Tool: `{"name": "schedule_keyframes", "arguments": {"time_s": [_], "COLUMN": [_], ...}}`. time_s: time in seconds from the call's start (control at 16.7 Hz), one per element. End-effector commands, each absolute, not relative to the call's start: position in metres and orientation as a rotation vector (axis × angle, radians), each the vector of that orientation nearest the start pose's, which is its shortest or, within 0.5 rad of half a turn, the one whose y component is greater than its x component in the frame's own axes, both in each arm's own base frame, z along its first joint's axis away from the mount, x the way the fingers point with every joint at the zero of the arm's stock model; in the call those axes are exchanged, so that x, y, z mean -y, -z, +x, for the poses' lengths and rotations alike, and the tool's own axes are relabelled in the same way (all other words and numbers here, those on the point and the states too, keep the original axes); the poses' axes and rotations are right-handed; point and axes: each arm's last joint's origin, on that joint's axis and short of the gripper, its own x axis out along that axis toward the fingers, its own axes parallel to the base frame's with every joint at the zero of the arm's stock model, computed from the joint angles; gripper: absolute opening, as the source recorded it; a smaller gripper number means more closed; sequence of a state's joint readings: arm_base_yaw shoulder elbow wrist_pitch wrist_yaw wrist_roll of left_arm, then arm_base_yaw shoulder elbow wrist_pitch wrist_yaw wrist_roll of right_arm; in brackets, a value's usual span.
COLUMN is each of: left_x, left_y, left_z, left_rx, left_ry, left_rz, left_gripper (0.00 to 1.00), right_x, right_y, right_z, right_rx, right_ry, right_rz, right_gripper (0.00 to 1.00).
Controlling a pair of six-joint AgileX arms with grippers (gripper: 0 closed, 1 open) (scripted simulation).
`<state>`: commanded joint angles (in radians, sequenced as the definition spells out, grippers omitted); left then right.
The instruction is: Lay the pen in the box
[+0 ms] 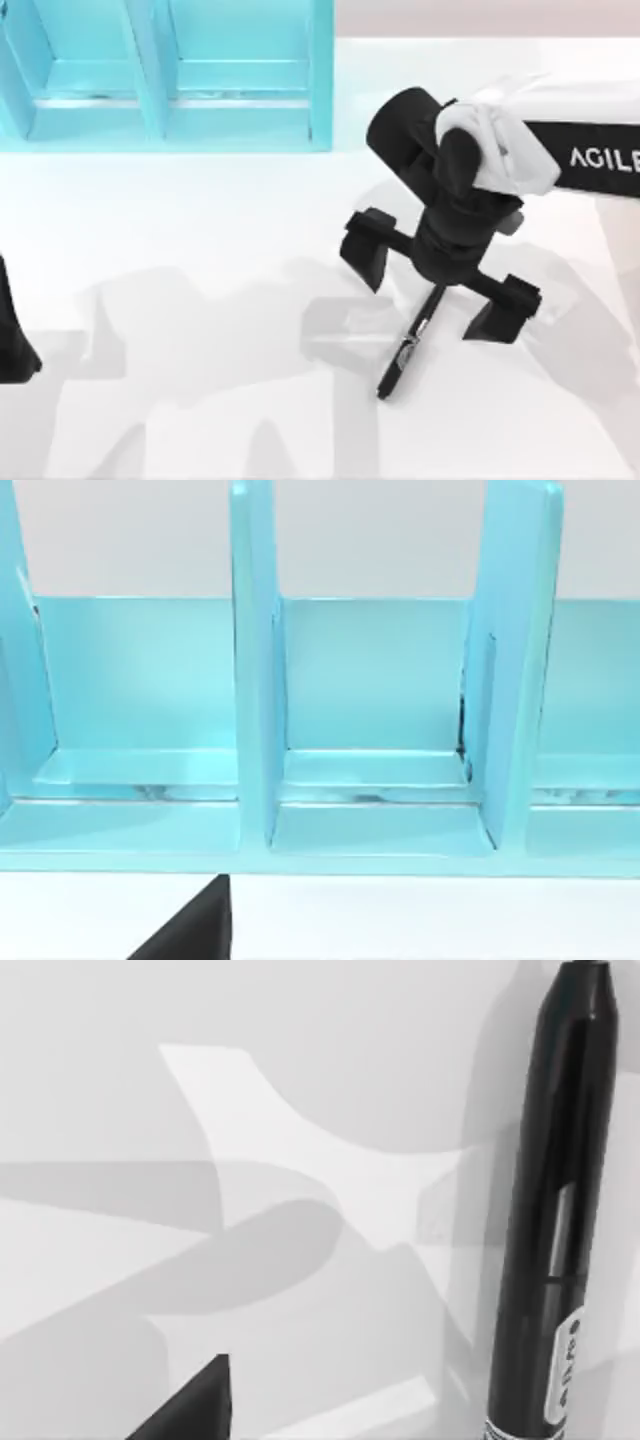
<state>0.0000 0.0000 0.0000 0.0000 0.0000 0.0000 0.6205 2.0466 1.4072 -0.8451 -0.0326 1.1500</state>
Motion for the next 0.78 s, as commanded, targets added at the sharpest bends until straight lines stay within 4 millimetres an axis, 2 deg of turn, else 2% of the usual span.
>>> {"name": "schedule_keyframes", "arguments": {"time_s": [0.24,0.54,0.78], "left_x": [0.001,0.001,0.001], "left_y": [-0.160,-0.160,-0.160], "left_z": [0.106,0.106,0.106], "left_rx": [0.000,0.000,0.000], "left_ry": [0.000,0.000,0.000], "left_rz": [0.000,0.000,0.000], "left_gripper": [1.00,1.00,1.00], "right_x": [-0.231,-0.231,-0.231], "right_y": [-0.093,-0.086,-0.086], "right_z": [0.313,0.312,0.312], "right_rx": [-1.502,-1.505,-1.505], "right_ry": [0.335,0.337,0.337], "right_rz": [0.476,0.474,0.474], "right_gripper": [1.00,1.00,0.70]}}
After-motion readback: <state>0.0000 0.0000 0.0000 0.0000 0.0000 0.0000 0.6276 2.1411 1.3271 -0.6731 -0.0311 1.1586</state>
